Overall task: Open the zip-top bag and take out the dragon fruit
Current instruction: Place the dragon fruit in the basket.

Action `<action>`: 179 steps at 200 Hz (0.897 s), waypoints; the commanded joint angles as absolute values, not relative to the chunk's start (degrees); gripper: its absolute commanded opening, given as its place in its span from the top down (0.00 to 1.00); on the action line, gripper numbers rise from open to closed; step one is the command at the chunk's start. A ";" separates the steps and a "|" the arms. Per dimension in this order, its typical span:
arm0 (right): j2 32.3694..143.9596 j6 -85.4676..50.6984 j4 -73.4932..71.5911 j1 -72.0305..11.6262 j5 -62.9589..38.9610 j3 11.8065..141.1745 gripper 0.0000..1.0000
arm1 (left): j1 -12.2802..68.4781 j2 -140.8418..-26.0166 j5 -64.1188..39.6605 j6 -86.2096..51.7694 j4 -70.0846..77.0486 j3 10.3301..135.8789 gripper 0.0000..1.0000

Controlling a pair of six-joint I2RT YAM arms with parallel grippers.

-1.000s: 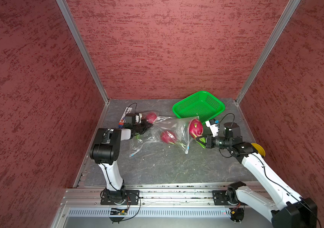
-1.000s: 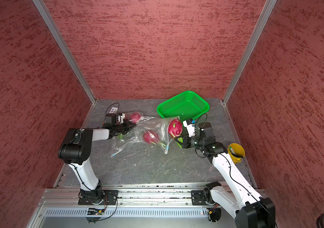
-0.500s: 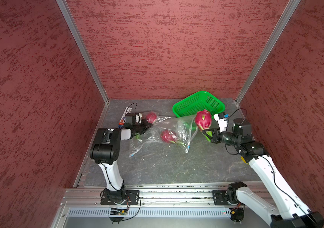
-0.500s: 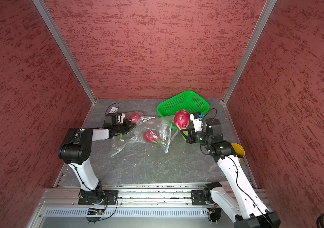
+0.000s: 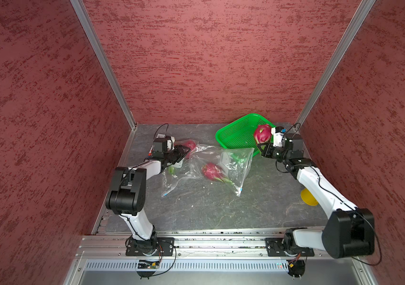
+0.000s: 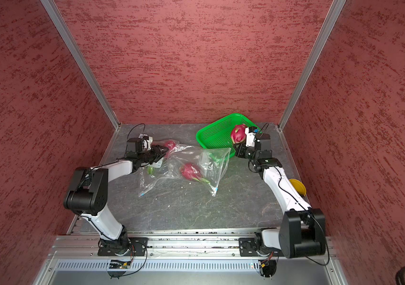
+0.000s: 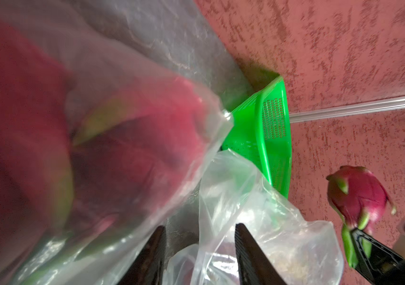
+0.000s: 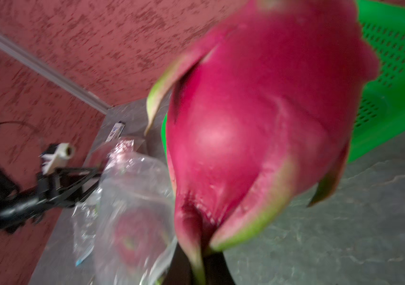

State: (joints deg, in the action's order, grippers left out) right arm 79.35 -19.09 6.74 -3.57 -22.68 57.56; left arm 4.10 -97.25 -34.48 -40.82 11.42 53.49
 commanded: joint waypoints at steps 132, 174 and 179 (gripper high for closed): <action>123.96 -21.30 -8.34 -2.65 -15.95 87.39 0.94 | 1.88 -82.82 -29.99 -43.14 12.50 40.48 0.00; 129.60 -24.27 -8.17 -2.46 -15.73 92.63 0.85 | 4.68 -80.66 -29.08 -42.31 11.24 36.46 0.00; 129.91 -24.71 -8.43 -2.35 -15.60 92.87 0.83 | 5.22 -80.28 -28.76 -42.13 10.94 36.20 0.00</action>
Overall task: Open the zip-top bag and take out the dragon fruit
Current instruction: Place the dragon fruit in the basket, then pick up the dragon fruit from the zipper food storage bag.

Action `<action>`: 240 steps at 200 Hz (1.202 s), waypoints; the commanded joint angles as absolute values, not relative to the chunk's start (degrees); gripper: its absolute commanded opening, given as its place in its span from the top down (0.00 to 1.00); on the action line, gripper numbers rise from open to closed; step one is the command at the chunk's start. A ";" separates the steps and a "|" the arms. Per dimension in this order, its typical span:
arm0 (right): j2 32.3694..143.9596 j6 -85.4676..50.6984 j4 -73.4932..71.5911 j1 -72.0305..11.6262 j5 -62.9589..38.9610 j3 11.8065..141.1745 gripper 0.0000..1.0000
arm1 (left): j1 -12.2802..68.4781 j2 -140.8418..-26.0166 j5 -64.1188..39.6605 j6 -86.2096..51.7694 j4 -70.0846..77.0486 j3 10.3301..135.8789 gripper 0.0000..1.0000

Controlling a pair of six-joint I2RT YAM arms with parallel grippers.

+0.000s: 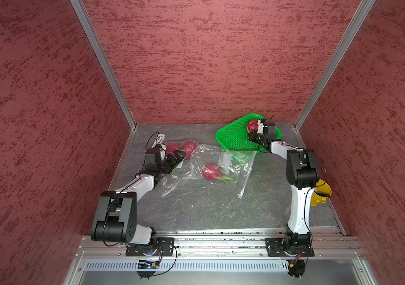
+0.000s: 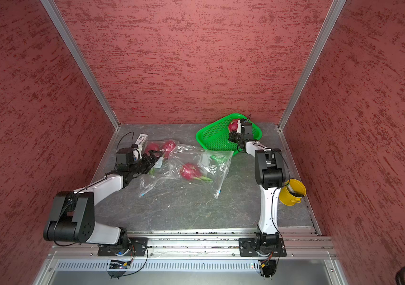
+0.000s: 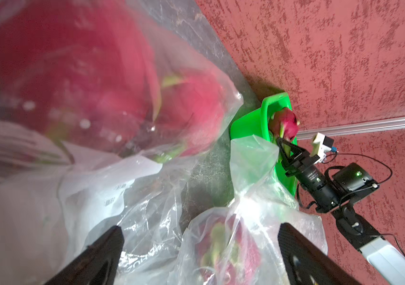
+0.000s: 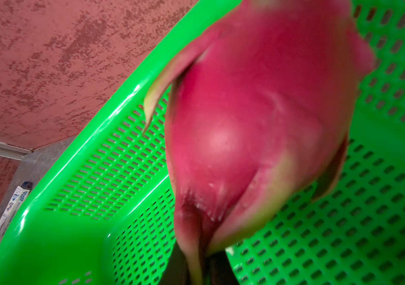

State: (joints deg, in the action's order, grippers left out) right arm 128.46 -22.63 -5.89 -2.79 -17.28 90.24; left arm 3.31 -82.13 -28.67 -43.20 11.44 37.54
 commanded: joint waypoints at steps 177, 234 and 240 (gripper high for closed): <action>80.87 -21.88 -3.16 -1.85 -16.64 53.74 0.47 | 21.80 -83.33 -21.10 -46.10 13.71 37.02 0.00; 66.76 -23.98 0.81 -2.91 -21.42 39.13 0.55 | 19.75 -90.12 -16.68 -47.30 19.35 37.88 0.00; 65.66 -24.40 0.72 -3.03 -22.06 37.73 0.56 | 19.37 -91.01 -16.35 -47.72 20.25 37.79 0.00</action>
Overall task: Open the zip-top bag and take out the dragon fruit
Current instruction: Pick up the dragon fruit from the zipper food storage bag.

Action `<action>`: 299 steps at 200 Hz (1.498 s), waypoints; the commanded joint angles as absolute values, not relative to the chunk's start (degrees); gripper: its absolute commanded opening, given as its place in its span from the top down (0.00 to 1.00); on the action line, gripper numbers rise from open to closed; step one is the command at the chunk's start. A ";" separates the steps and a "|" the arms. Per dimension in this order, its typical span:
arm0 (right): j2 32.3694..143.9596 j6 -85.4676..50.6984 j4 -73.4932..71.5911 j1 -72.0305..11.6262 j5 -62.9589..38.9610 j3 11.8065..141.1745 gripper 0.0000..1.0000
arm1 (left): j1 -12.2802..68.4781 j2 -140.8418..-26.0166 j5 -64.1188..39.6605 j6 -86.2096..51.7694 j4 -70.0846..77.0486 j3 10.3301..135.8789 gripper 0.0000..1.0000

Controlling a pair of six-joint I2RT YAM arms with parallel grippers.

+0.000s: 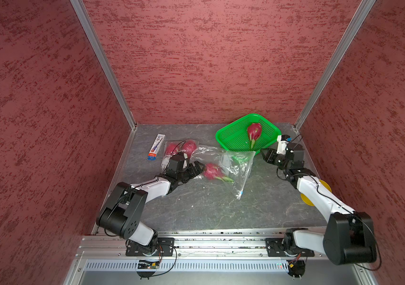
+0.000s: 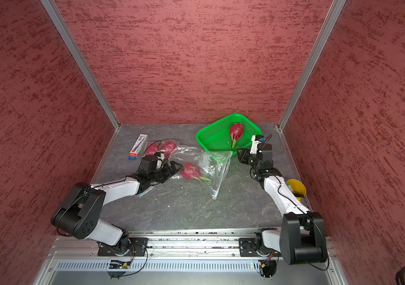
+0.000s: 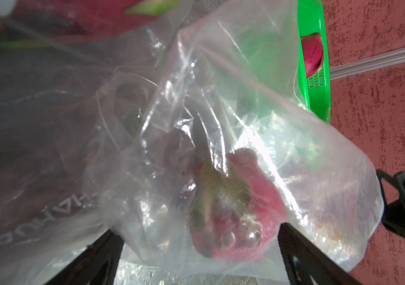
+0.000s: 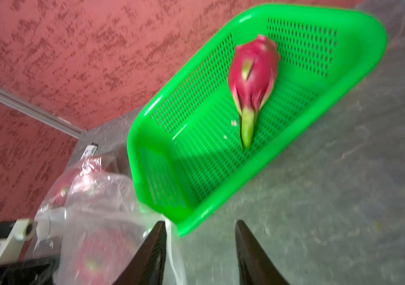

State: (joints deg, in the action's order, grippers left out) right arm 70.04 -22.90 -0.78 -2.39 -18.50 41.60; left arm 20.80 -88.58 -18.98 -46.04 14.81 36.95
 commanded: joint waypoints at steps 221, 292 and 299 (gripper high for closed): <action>65.92 -32.11 -9.49 -21.68 -30.79 25.96 0.77 | 17.52 -101.90 -20.25 -49.87 25.22 42.75 0.00; 59.78 -25.49 7.40 -21.68 -30.23 33.09 0.74 | 17.40 -101.95 -21.62 -50.40 25.33 44.54 0.00; 60.45 -25.71 6.15 -21.68 -30.03 32.51 0.74 | 17.40 -101.87 -21.62 -50.49 25.49 44.56 0.00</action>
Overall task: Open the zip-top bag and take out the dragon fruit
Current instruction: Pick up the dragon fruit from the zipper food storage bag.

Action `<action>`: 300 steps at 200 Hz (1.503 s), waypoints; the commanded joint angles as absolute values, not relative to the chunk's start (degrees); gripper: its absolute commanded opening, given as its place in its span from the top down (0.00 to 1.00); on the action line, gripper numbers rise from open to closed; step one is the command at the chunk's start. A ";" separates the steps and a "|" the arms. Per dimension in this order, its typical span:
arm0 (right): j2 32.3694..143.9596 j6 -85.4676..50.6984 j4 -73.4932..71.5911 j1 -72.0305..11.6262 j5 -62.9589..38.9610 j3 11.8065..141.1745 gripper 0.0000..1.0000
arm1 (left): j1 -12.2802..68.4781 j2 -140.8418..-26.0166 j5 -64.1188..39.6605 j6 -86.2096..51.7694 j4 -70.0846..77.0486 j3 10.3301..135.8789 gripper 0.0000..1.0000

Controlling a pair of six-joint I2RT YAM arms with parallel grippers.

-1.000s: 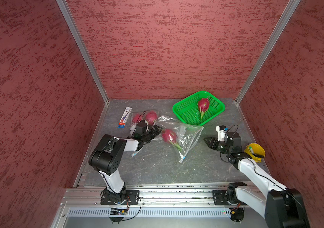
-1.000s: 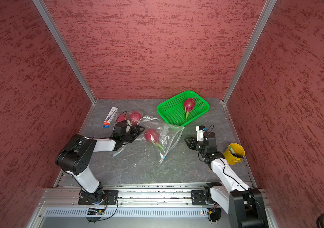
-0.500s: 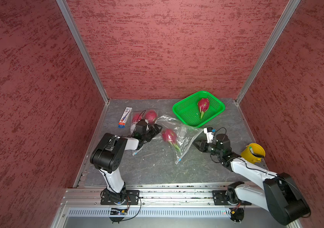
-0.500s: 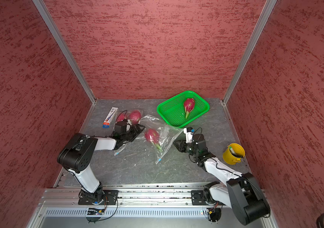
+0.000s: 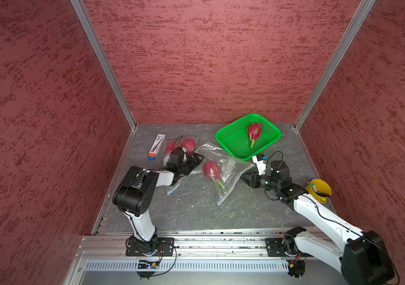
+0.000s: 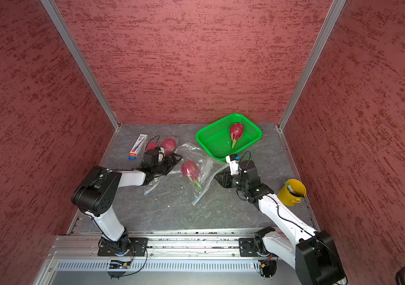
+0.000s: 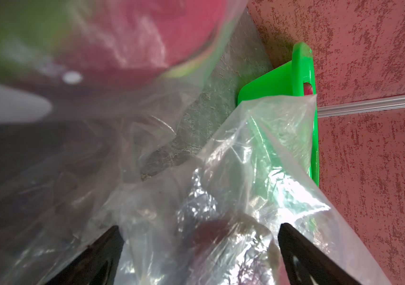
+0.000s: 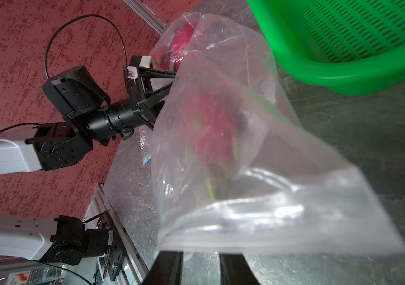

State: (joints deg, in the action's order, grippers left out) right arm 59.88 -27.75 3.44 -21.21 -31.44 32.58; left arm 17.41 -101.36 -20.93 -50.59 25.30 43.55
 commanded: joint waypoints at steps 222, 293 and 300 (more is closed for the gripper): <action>65.09 -43.64 -12.68 -21.94 -42.31 34.07 0.68 | 17.14 -103.43 -22.41 -51.23 26.84 44.23 0.00; 71.59 -47.45 -26.85 -25.70 -36.28 30.38 0.84 | 17.14 -103.71 -23.03 -51.64 26.89 43.73 0.00; 72.89 -47.00 -26.81 -26.36 -35.69 30.54 0.84 | 17.10 -103.62 -23.03 -51.74 26.89 43.76 0.00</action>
State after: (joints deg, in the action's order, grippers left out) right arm 69.84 -47.42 -21.69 -23.99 -38.61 29.74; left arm 17.37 -102.80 -22.33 -51.24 26.26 43.57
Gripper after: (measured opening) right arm 0.169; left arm 0.996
